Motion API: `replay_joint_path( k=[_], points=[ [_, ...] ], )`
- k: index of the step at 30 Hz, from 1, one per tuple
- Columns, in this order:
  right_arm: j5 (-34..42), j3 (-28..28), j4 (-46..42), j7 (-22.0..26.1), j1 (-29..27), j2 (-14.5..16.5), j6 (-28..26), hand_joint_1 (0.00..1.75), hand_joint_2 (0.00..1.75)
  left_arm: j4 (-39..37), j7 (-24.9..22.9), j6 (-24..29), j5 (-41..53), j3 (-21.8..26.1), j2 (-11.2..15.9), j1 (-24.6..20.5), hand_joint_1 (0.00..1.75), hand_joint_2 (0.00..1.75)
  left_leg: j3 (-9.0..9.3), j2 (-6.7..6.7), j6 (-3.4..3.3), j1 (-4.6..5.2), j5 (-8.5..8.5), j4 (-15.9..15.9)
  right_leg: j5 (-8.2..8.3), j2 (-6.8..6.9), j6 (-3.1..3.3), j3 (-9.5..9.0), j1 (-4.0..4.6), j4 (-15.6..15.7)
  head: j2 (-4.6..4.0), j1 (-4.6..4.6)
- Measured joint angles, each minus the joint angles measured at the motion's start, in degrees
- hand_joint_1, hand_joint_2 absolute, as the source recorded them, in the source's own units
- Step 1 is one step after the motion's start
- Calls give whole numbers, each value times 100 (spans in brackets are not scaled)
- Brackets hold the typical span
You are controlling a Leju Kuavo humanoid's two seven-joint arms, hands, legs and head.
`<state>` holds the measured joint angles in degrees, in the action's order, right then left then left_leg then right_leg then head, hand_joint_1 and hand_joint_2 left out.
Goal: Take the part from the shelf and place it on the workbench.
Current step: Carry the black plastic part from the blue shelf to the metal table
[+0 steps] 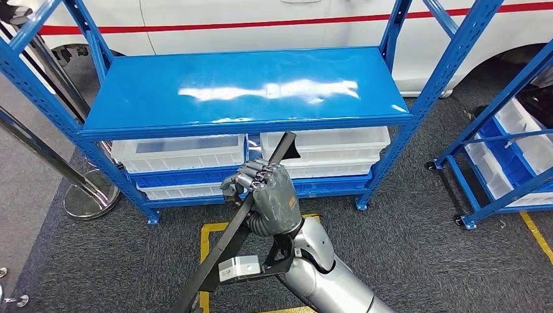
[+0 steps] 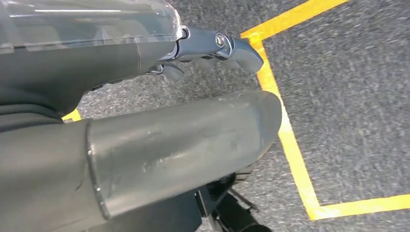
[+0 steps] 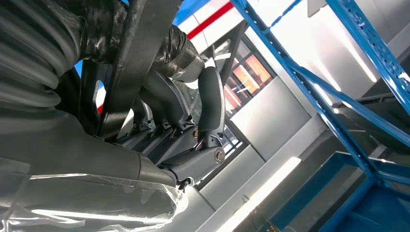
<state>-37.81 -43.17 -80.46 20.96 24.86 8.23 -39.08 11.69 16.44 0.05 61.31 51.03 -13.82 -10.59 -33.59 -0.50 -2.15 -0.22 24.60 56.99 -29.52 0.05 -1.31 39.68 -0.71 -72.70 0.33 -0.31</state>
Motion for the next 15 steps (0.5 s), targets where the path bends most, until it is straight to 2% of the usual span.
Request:
replay_joint_path(
  k=[1,2,3,4,6,7,8,9,10,11,12,13,14,15],
  points=[
    [-11,0,-1,1,-1,-4,-1,175,175,0,-2,-1,3,-1,-1,-1,0,0,-70,1,20,-2,-26,41,101,-1,12,-270,-6,351,0,-1],
    [-20,0,-2,1,0,-4,0,175,175,0,-3,-1,5,-2,-4,-4,0,0,-132,2,45,4,-50,82,127,-4,34,-545,3,753,0,-1],
    [-28,0,-3,0,1,-3,-2,175,175,0,-5,-1,7,-3,-8,-6,0,0,-177,2,76,6,-80,107,106,-9,62,-753,18,1078,0,-2],
    [-32,-1,-4,-2,2,-4,-3,175,175,0,-8,-1,9,-3,-10,-9,0,0,-208,2,109,8,-112,120,64,-13,91,-871,36,1289,0,-2],
    [-35,-1,-5,-5,-1,-6,-5,175,175,0,-14,-2,23,-5,-15,-7,0,0,-241,5,178,8,-191,106,88,-15,161,-872,51,1387,0,-3],
    [-35,-1,-4,-6,-2,-8,-4,175,175,0,-16,-3,32,-6,-16,-7,0,0,-269,12,208,4,-177,120,138,-5,204,-846,41,1416,0,-3],
    [-36,-1,-5,-6,-1,-7,-4,175,175,0,-20,-3,41,-7,-17,-5,0,0,-315,19,239,0,-79,197,192,6,258,-811,27,1441,0,-4],
    [-36,-1,-5,-7,0,-6,-3,175,175,0,-24,-2,47,-9,-18,-3,0,0,-389,26,271,-5,112,383,250,18,307,-766,12,1465,0,-4],
    [-37,-1,-5,-7,1,-5,-3,175,175,0,-28,-2,49,-10,-19,-5,0,0,-485,29,301,-21,373,679,303,30,338,-712,13,1472,0,-5],
    [-40,-1,-5,-7,0,-4,-3,175,175,0,-32,-2,50,-12,-19,-4,0,0,-590,29,331,-30,633,1055,352,36,358,-648,16,1470,0,-5],
    [-45,-1,-4,-7,-2,-4,-3,175,175,0,-35,-2,51,-13,-19,-5,0,0,-673,28,354,-40,816,1413,396,40,360,-584,21,1465,0,-5],
    [-50,-1,-3,-7,-4,-5,-3,175,175,0,-37,-2,52,-15,-19,-6,0,0,-697,28,372,-48,883,1648,438,43,357,-519,23,1457,0,-4],
    [-54,-1,-2,-9,-6,-5,-3,175,175,0,-40,-3,54,-19,-19,-6,0,0,-633,28,384,-55,835,1699,475,45,349,-458,22,1445,0,-5],
    [-56,-1,-2,-11,-7,-5,-3,175,175,0,-42,-3,58,-26,-19,-9,0,0,-461,27,390,-62,697,1523,504,44,337,-404,19,1429,0,-5]
  ],
)
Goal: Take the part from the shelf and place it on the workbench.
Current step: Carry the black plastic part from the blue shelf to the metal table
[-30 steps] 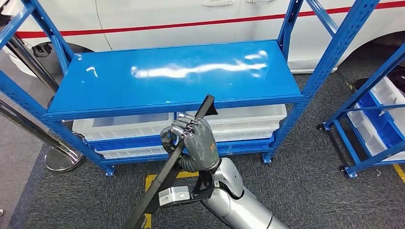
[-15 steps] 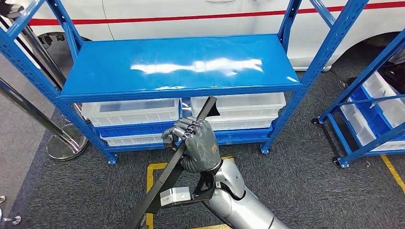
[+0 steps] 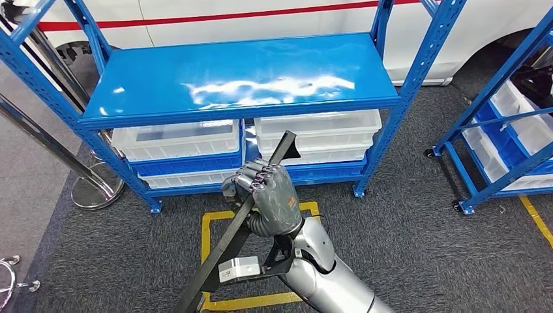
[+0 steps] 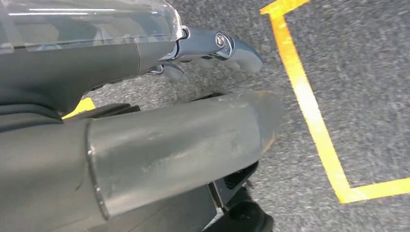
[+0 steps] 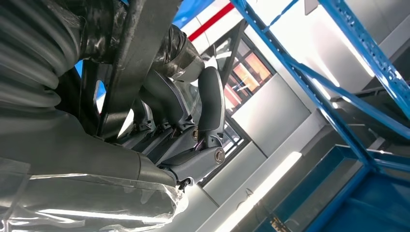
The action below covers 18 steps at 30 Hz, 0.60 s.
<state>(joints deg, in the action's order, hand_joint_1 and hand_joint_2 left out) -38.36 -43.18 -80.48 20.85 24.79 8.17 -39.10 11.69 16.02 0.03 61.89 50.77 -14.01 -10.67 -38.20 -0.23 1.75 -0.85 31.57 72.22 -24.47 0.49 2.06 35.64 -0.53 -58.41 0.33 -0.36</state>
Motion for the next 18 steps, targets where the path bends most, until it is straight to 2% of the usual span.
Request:
replay_joint_path(
  k=[1,3,4,5,7,8,9,10,12,13,14,15,16,17,18],
  points=[
    [-5,0,-1,-2,1,0,0,175,175,0,-2,-2,4,-9,0,-6,0,0,262,0,-1,-7,-164,-366,24,-1,-16,45,-4,-23,0,-1],
    [-26,0,-2,-5,6,0,0,175,175,0,-5,-8,14,-30,-3,-25,0,0,764,13,-30,6,-307,-1144,73,-2,-70,117,4,-62,0,1],
    [-40,-1,-2,-5,10,0,0,175,175,0,-6,-11,19,-38,-5,-31,0,0,898,22,-53,19,-307,-1382,105,0,-102,139,10,-71,0,2],
    [-53,0,-2,-5,13,0,0,175,175,0,-7,-14,24,-45,-7,-34,0,0,938,30,-76,35,-279,-1473,142,3,-137,155,14,-67,0,2],
    [-79,0,-2,-7,15,-4,-1,175,175,-1,-13,-19,31,-58,-15,-34,0,0,905,21,-150,27,-330,-1526,188,-6,-205,175,13,-60,0,2],
    [-89,0,-3,-10,17,-8,-1,175,175,-1,-17,-20,32,-62,-20,-40,0,0,879,9,-202,14,-372,-1546,124,-17,-240,205,14,-104,0,4],
    [-96,0,-5,-14,20,-12,-2,175,175,-2,-21,-22,34,-66,-26,-51,0,0,838,-4,-262,1,-422,-1562,-29,-30,-267,263,16,-236,0,6],
    [-99,1,-8,-19,21,-17,-2,175,175,-2,-23,-24,38,-68,-31,-62,0,0,786,-16,-309,-9,-469,-1566,-273,-40,-285,351,14,-485,0,9],
    [-103,1,-13,-32,20,-29,0,175,175,-2,-24,-25,45,-72,-31,-75,0,0,648,-22,-351,12,-547,-1528,-765,-44,-299,550,14,-1200,0,9],
    [-105,1,-13,-41,19,-37,1,175,175,-2,-25,-24,47,-72,-31,-75,0,0,571,-25,-353,22,-583,-1498,-868,-44,-300,603,15,-1506,0,10],
    [-109,0,-13,-49,18,-44,2,175,175,-2,-25,-23,47,-72,-31,-75,0,0,492,-28,-350,29,-617,-1459,-836,-43,-296,581,15,-1660,0,9],
    [-114,0,-13,-55,18,-49,2,175,175,-2,-26,-23,47,-72,-31,-75,0,0,412,-30,-344,35,-644,-1416,-698,-43,-284,467,16,-1623,0,9],
    [-119,0,-13,-58,19,-52,2,175,175,-2,-27,-22,47,-72,-32,-76,0,0,340,-29,-334,38,-666,-1369,-527,-44,-265,260,17,-1401,0,9],
    [-126,-1,-14,-60,20,-52,2,175,175,-2,-27,-22,47,-72,-34,-76,0,0,277,-27,-319,40,-688,-1329,-455,-46,-238,9,21,-1057,0,8],
    [-133,0,-16,-60,23,-52,3,175,175,-2,-27,-22,47,-72,-37,-78,0,0,227,-25,-300,47,-713,-1294,-450,-50,-214,-235,35,-685,0,8]
  ],
)
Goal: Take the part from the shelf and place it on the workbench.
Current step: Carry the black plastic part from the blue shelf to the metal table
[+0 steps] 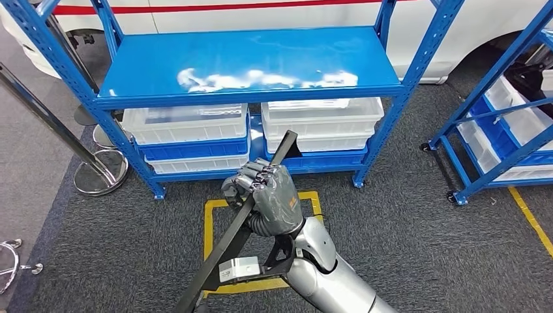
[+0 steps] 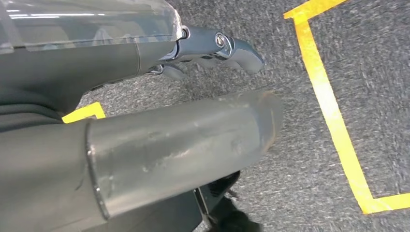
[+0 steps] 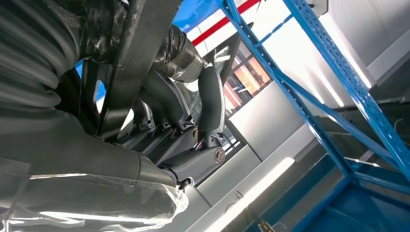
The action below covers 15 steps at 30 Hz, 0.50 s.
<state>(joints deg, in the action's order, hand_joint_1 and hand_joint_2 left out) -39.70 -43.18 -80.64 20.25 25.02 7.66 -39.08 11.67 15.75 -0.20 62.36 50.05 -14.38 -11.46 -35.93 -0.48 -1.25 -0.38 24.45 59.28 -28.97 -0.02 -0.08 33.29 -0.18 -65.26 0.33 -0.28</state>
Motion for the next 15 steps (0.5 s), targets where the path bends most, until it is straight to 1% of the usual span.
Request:
replay_joint_path(
  k=[1,2,3,4,5,6,7,8,9,10,11,12,13,14,15],
  points=[
    [-9,1,-2,-2,2,1,1,175,175,0,1,0,0,0,-3,-2,0,0,-34,2,29,5,-36,16,-42,-5,24,-171,16,288,0,-1],
    [-18,0,-4,-4,4,1,1,175,175,0,1,-1,0,0,-5,-4,0,0,-55,2,60,7,-79,13,-103,-10,44,-257,34,465,0,0],
    [-26,0,-7,-5,5,2,2,175,175,0,0,-2,0,0,-8,-4,0,0,-67,3,92,9,-127,3,-91,-13,65,-275,49,536,0,-1],
    [-33,0,-7,-7,4,2,2,175,175,0,-1,-3,0,0,-9,0,0,0,-83,7,124,11,-166,-13,-48,-7,100,-248,36,556,0,1],
    [-38,0,-6,-8,5,2,2,175,175,0,-3,-4,0,0,-10,2,0,0,-104,14,151,9,-152,-7,5,4,137,-218,24,575,0,1],
    [-42,1,-5,-8,5,2,3,175,175,0,-6,-5,0,0,-11,6,0,0,-147,21,176,7,-26,75,67,16,187,-168,8,594,0,-1],
    [-44,2,-4,-9,5,4,4,175,175,0,-9,-7,0,0,-11,8,0,0,-208,27,199,3,201,258,134,28,231,-104,-7,610,0,-2],
    [-45,2,-2,-9,6,5,6,175,175,0,-12,-8,0,0,-11,7,0,0,-277,29,219,-8,496,541,196,36,261,-31,-2,608,0,-3],
    [-46,1,-1,-10,5,7,6,175,175,0,-14,-9,0,0,-11,7,0,0,-351,28,239,-14,789,908,264,40,284,58,2,606,0,-3],
    [-46,1,1,-11,2,8,6,175,175,0,-14,-9,0,0,-11,7,0,0,-396,27,255,-20,961,1254,331,46,289,146,9,602,0,-3],
    [-47,1,2,-11,1,8,6,175,175,0,-14,-9,0,0,-11,7,0,0,-392,26,263,-21,984,1500,400,51,289,238,13,597,0,-3],
    [-48,1,3,-12,0,8,6,175,175,0,-13,-9,0,0,-10,8,0,0,-319,27,263,-21,873,1594,469,54,284,333,16,589,0,-4],
    [-48,1,3,-12,0,8,6,175,175,0,-10,-9,0,0,-10,7,0,0,-162,27,252,-21,683,1499,534,55,276,424,18,579,0,-4],
    [-48,0,3,-12,0,8,6,175,175,1,-5,-9,0,0,-9,3,0,0,87,29,230,-18,517,1226,598,55,265,505,18,566,0,-5],
    [-49,0,2,-13,1,11,6,175,175,1,1,-8,-1,0,-7,-5,0,0,416,30,201,-6,479,796,657,52,247,570,26,553,0,-5]
  ],
)
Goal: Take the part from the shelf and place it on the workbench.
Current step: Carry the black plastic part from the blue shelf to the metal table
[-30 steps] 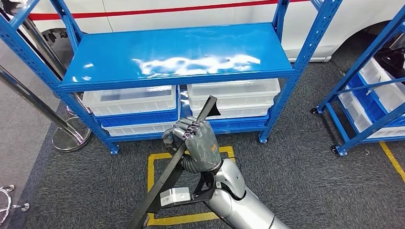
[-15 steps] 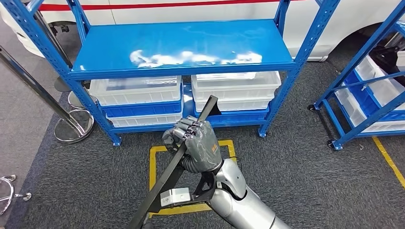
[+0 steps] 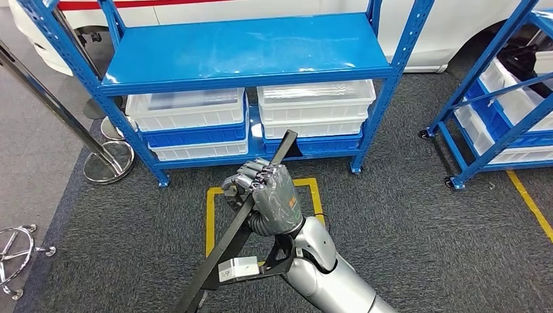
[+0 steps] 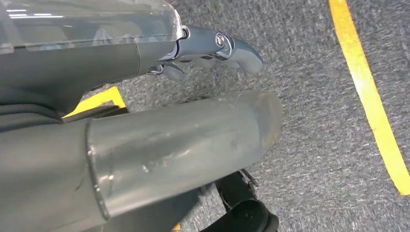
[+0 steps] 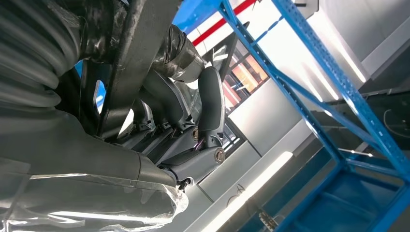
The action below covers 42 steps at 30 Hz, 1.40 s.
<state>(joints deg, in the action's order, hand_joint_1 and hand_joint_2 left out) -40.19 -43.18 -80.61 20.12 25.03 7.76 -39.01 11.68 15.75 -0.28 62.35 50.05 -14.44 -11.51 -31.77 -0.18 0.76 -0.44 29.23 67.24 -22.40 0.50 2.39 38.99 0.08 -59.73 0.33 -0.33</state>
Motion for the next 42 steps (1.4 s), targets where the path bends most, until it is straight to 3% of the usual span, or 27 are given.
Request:
replay_joint_path(
  k=[2,4,6,8,10,11,13,14,15,17,18,20,22,25,26,27,29,30,31,33,34,36,37,38,40,41,42],
  points=[
    [-3,0,-1,-2,4,8,0,175,175,1,14,2,-2,0,4,-20,0,0,548,4,-52,28,143,-826,121,6,-52,64,4,0,0,1],
    [-4,0,-1,-4,6,20,0,175,175,1,20,4,-5,0,7,-27,0,0,675,6,-95,58,202,-1139,262,18,-121,76,-10,56,0,2],
    [-4,0,1,-4,2,22,0,175,175,-1,20,6,-12,0,7,-22,0,0,570,-21,-166,37,50,-1169,217,-2,-188,120,-19,45,0,4],
    [-3,-1,2,-5,-1,15,0,175,175,-3,20,8,-18,0,7,-23,0,0,414,-49,-247,7,-128,-1189,-285,-35,-240,235,-29,-320,0,8],
    [-3,-1,3,-7,-7,11,0,175,175,-3,20,6,-19,0,8,-26,0,0,203,-52,-280,17,-287,-1158,-862,-44,-282,362,-51,-1038,0,10],
    [-2,-1,5,-8,-10,8,0,175,175,-3,20,5,-19,0,8,-23,0,0,85,-54,-274,20,-358,-1130,-951,-43,-301,386,-65,-1372,0,11],
    [-2,-1,10,-10,-12,3,0,175,175,-3,20,3,-19,0,8,-20,0,0,-158,-61,-247,18,-478,-1043,-722,-42,-329,250,-93,-1620,0,11],
    [-2,-1,12,-10,-12,2,0,175,175,-3,20,2,-18,0,8,-20,0,0,-276,-63,-228,15,-525,-987,-545,-42,-335,51,-109,-1472,0,11],
    [-3,-1,13,-10,-9,2,0,175,175,-3,20,1,-17,0,8,-21,0,0,-381,-61,-203,11,-565,-931,-489,-42,-336,-210,-122,-1170,0,10],
    [-3,-1,14,-13,0,12,-1,175,175,-3,21,-1,-15,0,8,-22,0,0,-538,-55,-136,16,-650,-842,-670,-53,-295,-725,-106,-419,0,9],
    [-3,-1,14,-15,8,17,-2,175,175,-3,21,-1,-13,0,8,-22,0,0,-588,-52,-98,18,-706,-830,-790,-60,-257,-851,-87,-171,0,7],
    [-2,-1,21,-19,10,20,-2,175,175,-3,20,0,-4,0,9,-10,0,0,-660,-46,-22,5,-826,-843,-789,-59,-154,-845,-61,-8,0,9],
    [-2,-1,33,-19,0,19,-2,175,175,-3,15,1,1,0,11,13,0,0,-753,-32,43,-21,-682,-758,-647,-39,-52,-724,-65,13,0,8],
    [-1,-1,48,-19,-2,21,-1,175,175,-3,8,4,1,0,13,34,0,0,-935,-24,108,-35,171,52,-428,-19,40,-487,-56,19,0,3],
    [-1,-1,54,-19,-2,21,-1,175,175,-3,8,5,1,0,13,32,0,0,-963,-24,118,-35,343,401,-354,-13,49,-396,-44,14,0,3],
    [-1,-1,59,-19,-3,21,-2,175,175,-3,9,5,1,0,13,28,0,0,-940,-24,120,-34,356,645,-281,-9,49,-300,-33,6,0,4],
    [-1,-1,66,-19,-4,21,-2,175,175,-3,9,4,1,0,14,25,0,0,-667,-21,94,-26,67,645,-141,-6,40,-104,-18,-22,0,5],
    [-2,-1,66,-19,-4,21,-3,175,175,-3,10,4,1,0,15,19,0,0,-392,-18,63,-17,-56,368,-75,-10,30,-22,-16,-39,0,4],
    [-2,-1,63,-19,-3,24,-3,175,175,-3,11,4,1,0,16,8,0,0,-56,-17,26,1,-54,-44,-14,-15,13,45,-8,-54,0,4],
    [-3,-1,61,-19,0,33,-5,175,175,-3,17,4,1,-1,17,-23,0,0,455,-14,-38,37,124,-801,116,-10,-40,110,-6,-45,0,4],
    [-4,-1,61,-19,1,39,-5,175,175,-3,19,4,1,-1,17,-34,0,0,551,-14,-64,56,186,-1003,186,-3,-75,117,-10,-17,0,2],
    [-5,-1,62,-19,0,43,-6,175,175,-4,20,2,1,0,14,-30,0,0,499,-28,-128,56,71,-1103,284,-1,-146,127,-21,47,0,0],
    [-5,-1,63,-19,1,42,-7,175,175,-4,19,2,1,0,11,-27,0,0,454,-40,-169,45,-13,-1130,199,-13,-178,157,-24,15,0,-1],
    [-5,-1,63,-19,1,38,-6,175,175,-5,19,0,1,0,8,-26,0,0,384,-53,-213,31,-108,-1152,-18,-27,-206,210,-27,-125,0,1],
    [-5,-1,67,-19,1,34,-4,175,175,-5,17,-3,3,0,4,-32,0,0,193,-64,-270,26,-278,-1146,-662,-43,-249,355,-48,-742,0,1],
    [-5,-1,70,-19,-1,32,-3,175,175,-5,16,-5,5,0,4,-32,0,0,76,-67,-277,29,-357,-1129,-887,-43,-267,413,-61,-1126,0,1],
    [-5,-1,75,-19,-2,30,-3,175,175,-5,15,-7,8,0,4,-29,0,0,-42,-70,-269,31,-431,-1105,-949,-43,-284,432,-73,-1435,0,1]
  ],
)
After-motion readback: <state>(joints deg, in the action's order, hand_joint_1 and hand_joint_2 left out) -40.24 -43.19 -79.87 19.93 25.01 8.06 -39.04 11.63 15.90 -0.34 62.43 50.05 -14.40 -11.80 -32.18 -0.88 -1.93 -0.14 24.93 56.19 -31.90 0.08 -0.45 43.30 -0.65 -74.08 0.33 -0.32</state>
